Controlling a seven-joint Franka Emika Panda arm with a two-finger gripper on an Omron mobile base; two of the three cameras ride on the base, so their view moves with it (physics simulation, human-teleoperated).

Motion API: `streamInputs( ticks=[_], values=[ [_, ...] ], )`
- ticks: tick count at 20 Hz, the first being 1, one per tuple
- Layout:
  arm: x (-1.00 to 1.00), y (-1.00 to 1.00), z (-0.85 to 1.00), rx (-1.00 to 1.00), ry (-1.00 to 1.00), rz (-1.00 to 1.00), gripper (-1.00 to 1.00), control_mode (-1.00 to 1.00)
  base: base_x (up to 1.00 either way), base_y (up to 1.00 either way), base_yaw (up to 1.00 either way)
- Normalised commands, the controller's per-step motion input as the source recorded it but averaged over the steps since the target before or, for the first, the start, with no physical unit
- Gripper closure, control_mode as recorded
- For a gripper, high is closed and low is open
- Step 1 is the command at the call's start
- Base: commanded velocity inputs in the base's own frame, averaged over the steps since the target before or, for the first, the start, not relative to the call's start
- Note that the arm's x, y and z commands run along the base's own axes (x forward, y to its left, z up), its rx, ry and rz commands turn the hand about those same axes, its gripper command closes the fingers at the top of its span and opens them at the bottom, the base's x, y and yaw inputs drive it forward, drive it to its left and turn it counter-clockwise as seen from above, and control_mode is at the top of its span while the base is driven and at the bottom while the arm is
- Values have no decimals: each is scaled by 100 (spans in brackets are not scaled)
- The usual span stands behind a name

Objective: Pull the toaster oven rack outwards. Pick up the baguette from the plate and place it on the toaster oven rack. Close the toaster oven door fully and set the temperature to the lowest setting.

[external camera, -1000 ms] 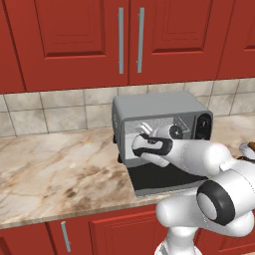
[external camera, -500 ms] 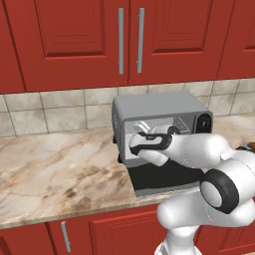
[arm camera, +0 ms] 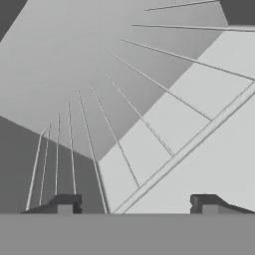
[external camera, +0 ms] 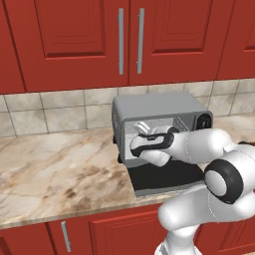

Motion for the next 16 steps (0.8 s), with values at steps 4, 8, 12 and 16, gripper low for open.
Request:
streamInputs(
  ticks=[4,8,12,16],
  values=[
    [44,0,-63,0,0,-2,-100,-100,0,0,0],
    [39,0,-67,0,0,-5,-100,-100,0,0,0],
    [34,0,-62,0,0,-6,-100,-100,0,0,0],
    [17,0,-43,0,0,-7,100,-100,0,0,0]
  ],
)
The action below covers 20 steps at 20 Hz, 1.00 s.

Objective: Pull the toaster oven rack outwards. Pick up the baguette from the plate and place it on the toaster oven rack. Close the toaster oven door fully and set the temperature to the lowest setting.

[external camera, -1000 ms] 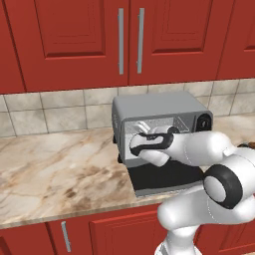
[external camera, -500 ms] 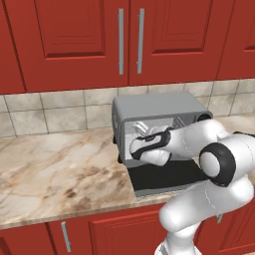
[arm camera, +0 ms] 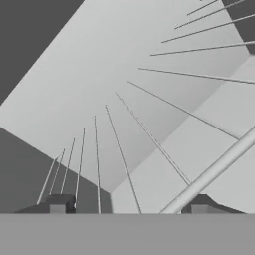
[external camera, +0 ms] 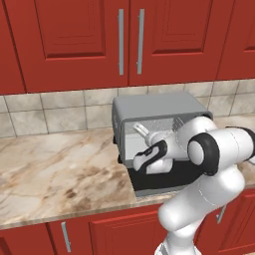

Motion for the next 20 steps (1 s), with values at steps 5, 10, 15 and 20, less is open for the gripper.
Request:
streamInputs(
  ticks=[5,10,15,20],
  values=[
    [-9,-10,-9,7,16,-6,100,-100,0,0,0],
    [-27,-9,-15,11,38,0,100,-100,0,0,0],
    [-30,0,-30,1,58,0,100,-100,0,0,0],
    [-36,0,-45,0,57,0,100,-100,0,0,0]
  ],
)
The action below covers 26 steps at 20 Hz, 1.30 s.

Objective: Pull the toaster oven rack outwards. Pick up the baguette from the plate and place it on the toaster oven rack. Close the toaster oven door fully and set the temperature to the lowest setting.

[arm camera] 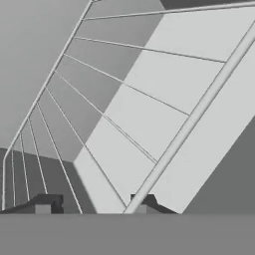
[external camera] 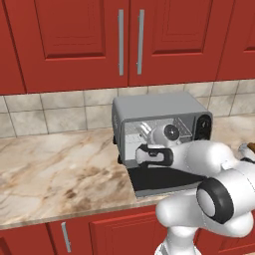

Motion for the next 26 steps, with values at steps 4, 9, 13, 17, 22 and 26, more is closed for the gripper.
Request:
streamInputs(
  ticks=[4,9,13,17,22,26],
  values=[
    [-54,0,-45,0,55,0,100,-100,0,0,0],
    [-75,0,-44,-1,60,0,100,-100,0,0,0],
    [-79,0,-46,-5,72,0,100,-100,0,0,0],
    [-75,0,-50,-16,78,0,100,-100,0,0,0],
    [-85,0,-51,-21,79,0,100,-100,0,0,0],
    [-100,0,-47,-19,73,0,100,-100,0,0,0]
  ],
)
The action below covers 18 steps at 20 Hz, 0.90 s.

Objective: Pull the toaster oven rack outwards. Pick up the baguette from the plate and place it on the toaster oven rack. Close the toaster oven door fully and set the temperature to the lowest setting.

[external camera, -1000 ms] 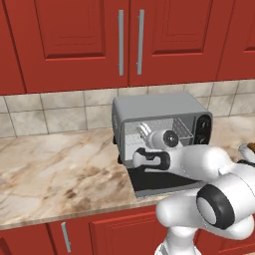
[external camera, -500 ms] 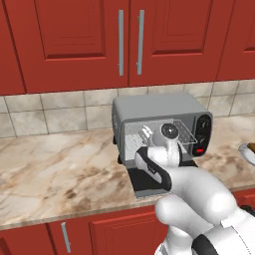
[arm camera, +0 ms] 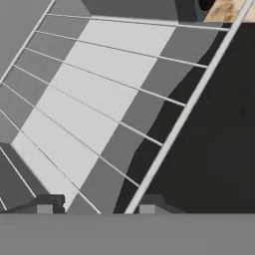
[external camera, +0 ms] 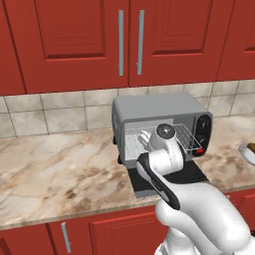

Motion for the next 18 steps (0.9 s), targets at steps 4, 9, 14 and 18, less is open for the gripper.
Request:
streamInputs(
  ticks=[4,9,14,18],
  values=[
    [-100,-4,-37,-11,58,0,100,-100,0,0,0],
    [-100,-13,-3,-4,39,0,100,-100,0,0,0],
    [-100,-37,69,0,1,-6,100,-100,0,0,0],
    [-100,-47,99,0,0,-9,100,-100,0,0,0]
  ],
)
